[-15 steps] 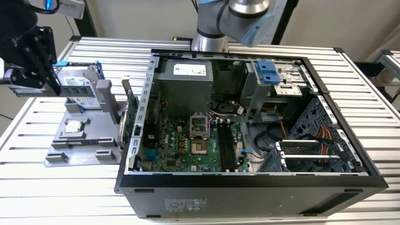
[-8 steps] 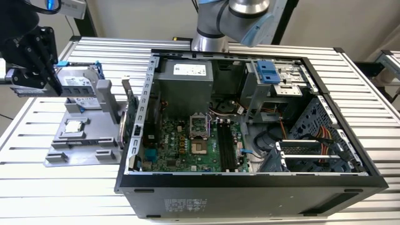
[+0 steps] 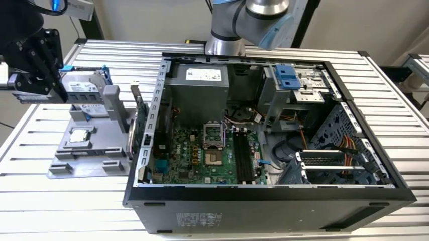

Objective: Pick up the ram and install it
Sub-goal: 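Pick up the ram and move it above insertion slot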

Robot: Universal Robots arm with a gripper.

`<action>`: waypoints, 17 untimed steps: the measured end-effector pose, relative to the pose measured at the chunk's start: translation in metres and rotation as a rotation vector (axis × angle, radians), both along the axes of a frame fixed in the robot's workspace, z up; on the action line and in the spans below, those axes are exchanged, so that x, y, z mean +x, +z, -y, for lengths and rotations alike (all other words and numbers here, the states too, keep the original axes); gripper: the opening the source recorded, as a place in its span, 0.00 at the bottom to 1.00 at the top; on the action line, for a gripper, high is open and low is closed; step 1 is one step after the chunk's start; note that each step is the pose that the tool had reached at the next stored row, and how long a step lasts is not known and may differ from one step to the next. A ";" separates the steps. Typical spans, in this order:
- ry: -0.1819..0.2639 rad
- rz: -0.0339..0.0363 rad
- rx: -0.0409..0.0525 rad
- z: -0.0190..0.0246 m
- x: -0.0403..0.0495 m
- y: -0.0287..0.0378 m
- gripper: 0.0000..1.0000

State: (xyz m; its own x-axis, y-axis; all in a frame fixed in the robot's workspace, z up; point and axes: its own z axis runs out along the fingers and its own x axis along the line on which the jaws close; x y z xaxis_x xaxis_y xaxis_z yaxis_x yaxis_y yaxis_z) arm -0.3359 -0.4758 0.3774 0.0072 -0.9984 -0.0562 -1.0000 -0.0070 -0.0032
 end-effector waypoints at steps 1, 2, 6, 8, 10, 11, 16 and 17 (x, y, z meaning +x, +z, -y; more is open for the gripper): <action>0.000 0.0000 0.0000 0.0000 0.0002 0.0000 0.00; 0.000 0.0000 -0.0001 0.0000 0.0004 0.0000 0.00; 0.000 0.0000 -0.0002 0.0000 0.0018 0.0000 0.00; 0.000 0.0000 -0.0003 0.0000 0.0021 0.0000 0.00; 0.000 0.0000 -0.0003 0.0000 0.0026 0.0000 0.00; 0.000 0.0000 -0.0003 0.0000 0.0030 0.0000 0.00; 0.000 0.0000 -0.0004 0.0000 0.0055 0.0000 0.00; 0.000 0.0000 -0.0003 0.0000 0.0060 0.0000 0.00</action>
